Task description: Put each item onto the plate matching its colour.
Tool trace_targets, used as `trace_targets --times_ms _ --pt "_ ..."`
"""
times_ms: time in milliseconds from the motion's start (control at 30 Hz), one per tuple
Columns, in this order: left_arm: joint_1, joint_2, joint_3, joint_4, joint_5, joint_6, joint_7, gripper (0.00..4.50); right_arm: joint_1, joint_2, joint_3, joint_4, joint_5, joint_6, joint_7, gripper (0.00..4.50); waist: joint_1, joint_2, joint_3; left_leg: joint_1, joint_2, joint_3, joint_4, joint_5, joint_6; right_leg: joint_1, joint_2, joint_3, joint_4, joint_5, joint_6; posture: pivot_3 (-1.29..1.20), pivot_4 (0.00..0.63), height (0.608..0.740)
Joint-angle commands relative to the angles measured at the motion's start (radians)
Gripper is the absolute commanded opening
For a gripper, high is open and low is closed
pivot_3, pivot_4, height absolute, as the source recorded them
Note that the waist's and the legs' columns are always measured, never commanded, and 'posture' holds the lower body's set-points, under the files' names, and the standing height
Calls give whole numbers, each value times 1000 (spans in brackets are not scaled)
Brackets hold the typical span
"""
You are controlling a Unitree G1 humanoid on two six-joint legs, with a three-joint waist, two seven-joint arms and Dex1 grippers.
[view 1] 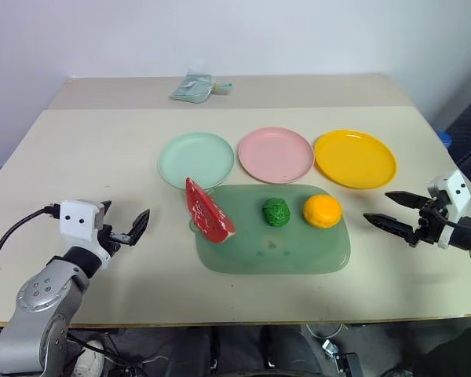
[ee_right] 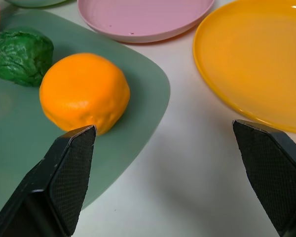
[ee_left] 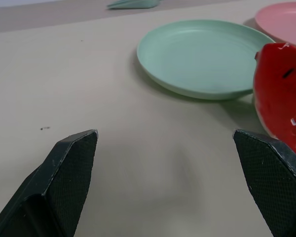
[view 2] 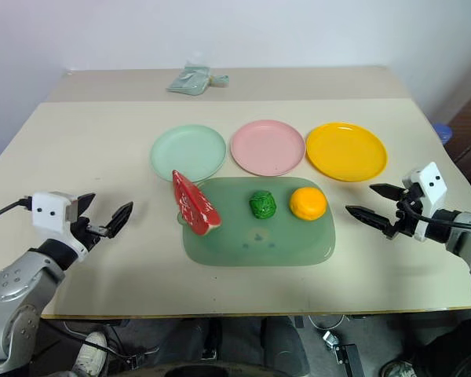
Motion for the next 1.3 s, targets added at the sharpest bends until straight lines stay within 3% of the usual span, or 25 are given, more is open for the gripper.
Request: trace_targets --times_ms 33,400,700,1033,1300 --pt "-1 0 -3 -17 9 -20 3 4472 -15 -4 -25 -33 9 -12 -7 4500 0 0 0 0 0 0 0 0 0 0 0 0 0 0 0 0 150 740" --pt "47 -1 19 -73 13 -7 18 4472 -13 51 -29 -26 -7 -68 -66 4500 2 0 0 0 0 0 0 0 0 0 0 0 -1 0 0 0 150 740" --pt "26 -29 12 -76 20 -8 62 4472 -89 -5 -14 28 -18 -61 -52 4500 0 0 0 0 0 0 0 0 0 0 0 0 0 0 0 0 150 740" --pt "-90 -25 30 -31 -2 13 89 4472 -182 47 23 50 -34 -83 -112 4500 0 0 0 0 0 0 0 0 0 0 0 0 0 0 0 0 150 740" --pt "-188 -14 -53 41 -16 32 39 4472 -208 88 21 -115 44 14 -158 4500 4 0 0 -1 0 0 1 0 0 0 0 0 0 0 0 0 150 740"
